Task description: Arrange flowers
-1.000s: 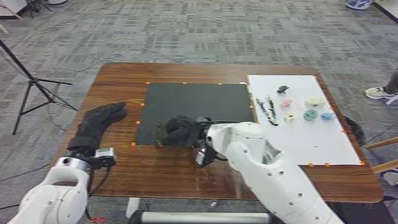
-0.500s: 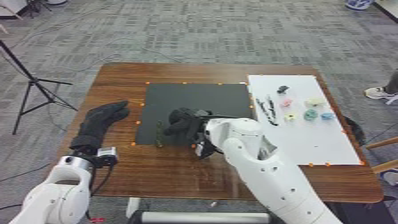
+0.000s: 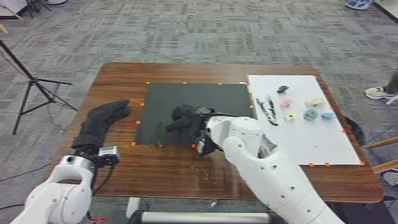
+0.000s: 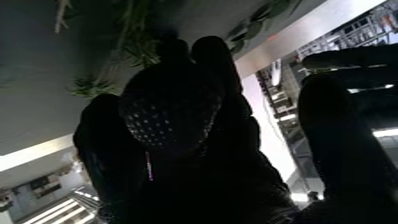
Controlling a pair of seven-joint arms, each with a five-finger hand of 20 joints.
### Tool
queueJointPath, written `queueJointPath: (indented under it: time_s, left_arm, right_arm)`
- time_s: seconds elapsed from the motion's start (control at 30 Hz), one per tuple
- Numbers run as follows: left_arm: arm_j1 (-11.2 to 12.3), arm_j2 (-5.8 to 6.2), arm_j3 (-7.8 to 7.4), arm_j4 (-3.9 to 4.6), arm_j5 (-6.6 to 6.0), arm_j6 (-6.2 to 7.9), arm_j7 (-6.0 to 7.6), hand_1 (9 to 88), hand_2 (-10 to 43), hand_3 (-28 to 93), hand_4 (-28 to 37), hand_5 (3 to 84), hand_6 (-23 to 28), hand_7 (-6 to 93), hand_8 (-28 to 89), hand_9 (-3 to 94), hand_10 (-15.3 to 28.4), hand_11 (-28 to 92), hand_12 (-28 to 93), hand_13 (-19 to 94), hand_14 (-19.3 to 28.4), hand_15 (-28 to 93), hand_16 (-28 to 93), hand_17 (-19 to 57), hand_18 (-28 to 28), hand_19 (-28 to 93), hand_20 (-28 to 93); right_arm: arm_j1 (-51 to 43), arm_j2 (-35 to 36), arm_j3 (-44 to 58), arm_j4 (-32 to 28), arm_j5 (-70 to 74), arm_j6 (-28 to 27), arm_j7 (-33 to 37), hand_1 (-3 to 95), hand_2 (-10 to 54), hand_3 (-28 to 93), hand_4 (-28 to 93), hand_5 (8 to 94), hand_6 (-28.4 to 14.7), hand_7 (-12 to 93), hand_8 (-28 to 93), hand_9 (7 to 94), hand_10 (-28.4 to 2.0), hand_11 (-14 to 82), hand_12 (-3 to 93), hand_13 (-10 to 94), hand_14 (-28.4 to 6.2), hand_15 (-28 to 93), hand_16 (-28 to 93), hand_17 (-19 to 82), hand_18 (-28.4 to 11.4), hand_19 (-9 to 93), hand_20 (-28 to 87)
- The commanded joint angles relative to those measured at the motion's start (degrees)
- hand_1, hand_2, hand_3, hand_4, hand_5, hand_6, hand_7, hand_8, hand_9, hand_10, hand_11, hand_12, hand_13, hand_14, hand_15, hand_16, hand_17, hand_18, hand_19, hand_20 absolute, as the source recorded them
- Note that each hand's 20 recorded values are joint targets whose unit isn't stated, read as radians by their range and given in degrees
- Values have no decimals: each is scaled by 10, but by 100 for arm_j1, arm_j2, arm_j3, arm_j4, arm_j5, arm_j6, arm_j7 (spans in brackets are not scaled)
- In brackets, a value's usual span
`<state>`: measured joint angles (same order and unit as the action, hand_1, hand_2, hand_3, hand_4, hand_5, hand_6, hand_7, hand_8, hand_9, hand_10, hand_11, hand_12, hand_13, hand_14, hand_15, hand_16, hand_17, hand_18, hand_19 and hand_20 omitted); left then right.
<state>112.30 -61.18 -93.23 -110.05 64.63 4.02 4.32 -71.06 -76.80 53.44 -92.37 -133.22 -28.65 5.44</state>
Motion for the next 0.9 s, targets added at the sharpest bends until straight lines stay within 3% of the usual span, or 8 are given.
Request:
queueJointPath:
  time_s: [0.03, 0.27, 0.53, 0.63, 0.73, 0.9]
  left_arm:
    - [77, -70, -21, -28, 3, -12, 19, 206, 11, 670, -264, 466, 45, 147, -76, 478, 145, 192, 114, 343, 186, 178, 6, 0, 138, 74, 148]
    - [76, -64, -46, -48, 10, -22, 21, 207, 11, 670, -263, 465, 45, 148, -76, 477, 144, 191, 114, 343, 186, 178, 6, 0, 138, 74, 148]
    - [115, -78, -57, -74, 13, -39, 18, 207, 11, 670, -263, 465, 45, 149, -76, 477, 144, 191, 114, 343, 186, 179, 6, 0, 138, 74, 148]
    - [133, -83, -59, -88, 21, -34, 17, 206, 11, 670, -263, 465, 45, 148, -76, 477, 144, 191, 114, 343, 186, 180, 6, 0, 138, 74, 148]
    - [194, -67, -103, -117, 23, -6, 17, 207, 11, 670, -263, 465, 45, 148, -76, 477, 144, 191, 114, 343, 186, 179, 6, 0, 138, 74, 148]
    - [323, -55, -192, -156, 15, 10, -7, 206, 10, 671, -263, 465, 45, 147, -76, 477, 143, 191, 114, 343, 185, 178, 5, 0, 137, 73, 148]
  right_arm:
    - [-94, 148, 238, -616, 1616, 185, 382, 152, 131, 660, -87, 519, -76, 613, -168, 637, -166, 82, 106, 937, -42, 562, 283, 620, -184, 932, 618]
    - [-658, 806, 736, -1606, 1923, 730, 341, 152, 129, 659, -86, 525, -75, 613, -167, 652, -167, 85, 111, 937, -42, 566, 276, 623, -184, 932, 620]
    - [-1334, 1257, 1381, -1614, 1314, 579, 396, 152, 132, 649, -85, 531, -74, 580, -158, 660, -169, 85, 116, 937, -41, 566, 276, 623, -184, 932, 622]
    - [-1738, 1482, 1647, -1670, 801, 1036, 443, 154, 132, 646, -86, 533, -73, 573, -156, 660, -169, 85, 117, 937, -42, 562, 276, 621, -185, 932, 623]
    - [-2123, 1723, 1983, -1761, 667, 1815, 662, 175, 134, 631, -91, 546, -69, 497, -135, 658, -168, 85, 119, 935, -46, 539, 297, 605, -187, 932, 611]
    - [-2585, 2079, 2642, -1936, 532, 2805, 839, 223, 78, 635, -92, 564, -60, 365, -96, 692, -160, 102, 139, 915, -53, 522, 307, 580, -191, 932, 583]
